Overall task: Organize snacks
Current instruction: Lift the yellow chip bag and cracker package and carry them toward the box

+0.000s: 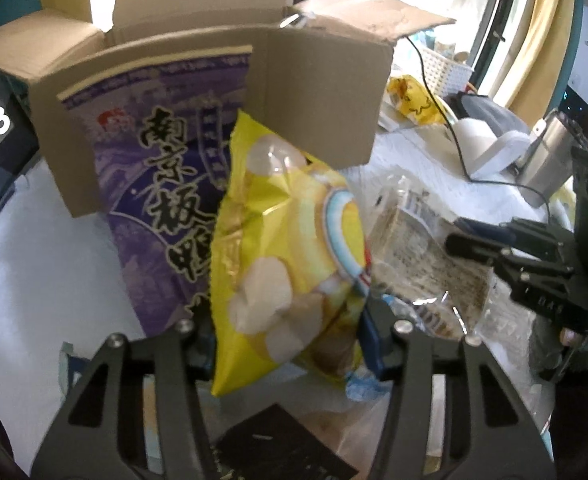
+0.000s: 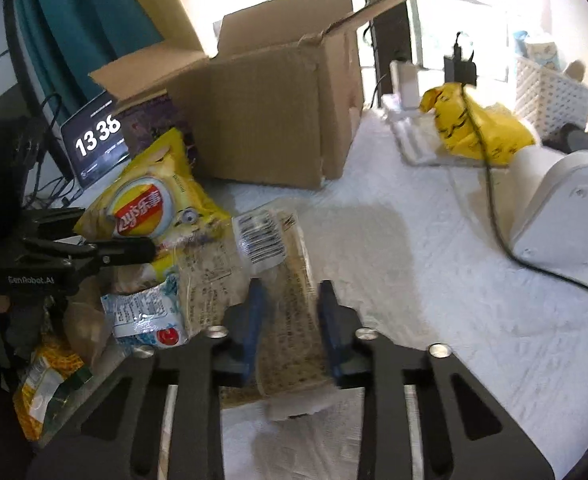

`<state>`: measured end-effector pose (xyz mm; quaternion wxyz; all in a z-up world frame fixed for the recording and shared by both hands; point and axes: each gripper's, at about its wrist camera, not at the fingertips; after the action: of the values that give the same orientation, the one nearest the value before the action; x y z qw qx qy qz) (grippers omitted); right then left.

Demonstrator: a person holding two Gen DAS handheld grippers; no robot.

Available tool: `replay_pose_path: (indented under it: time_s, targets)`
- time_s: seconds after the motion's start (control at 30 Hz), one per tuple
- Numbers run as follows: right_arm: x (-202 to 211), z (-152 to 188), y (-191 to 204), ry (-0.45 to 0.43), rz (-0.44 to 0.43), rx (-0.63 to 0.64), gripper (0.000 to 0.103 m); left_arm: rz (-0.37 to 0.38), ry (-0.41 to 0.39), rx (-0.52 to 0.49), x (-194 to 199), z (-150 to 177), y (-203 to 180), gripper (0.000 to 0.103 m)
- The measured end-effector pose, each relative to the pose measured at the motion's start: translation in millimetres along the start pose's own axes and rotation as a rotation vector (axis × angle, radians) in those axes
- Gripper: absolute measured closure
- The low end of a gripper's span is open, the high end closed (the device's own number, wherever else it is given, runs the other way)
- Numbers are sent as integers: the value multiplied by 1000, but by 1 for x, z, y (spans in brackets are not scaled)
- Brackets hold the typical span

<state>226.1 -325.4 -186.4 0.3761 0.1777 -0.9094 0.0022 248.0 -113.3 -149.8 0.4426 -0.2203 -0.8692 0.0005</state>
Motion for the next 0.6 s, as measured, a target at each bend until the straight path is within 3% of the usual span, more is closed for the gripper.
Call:
replay_pose_path:
  time_s: [0.2,0.6]
  targets:
    - [26,-9,-9,-73,66,-11,90,10,-49,12,19,-2,7,49]
    - [69,-29,-2,-168,135,11,92,35,-136,0,56,-1,8,49]
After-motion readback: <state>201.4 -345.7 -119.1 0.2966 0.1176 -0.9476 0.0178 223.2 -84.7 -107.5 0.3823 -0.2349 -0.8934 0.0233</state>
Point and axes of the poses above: each gripper's, at about its wrist camera, not at the fingertips, and x roughly against the way its jaws point, y to its left, z to its underside, and after that the axes turned 4 degrees about z, right-handed
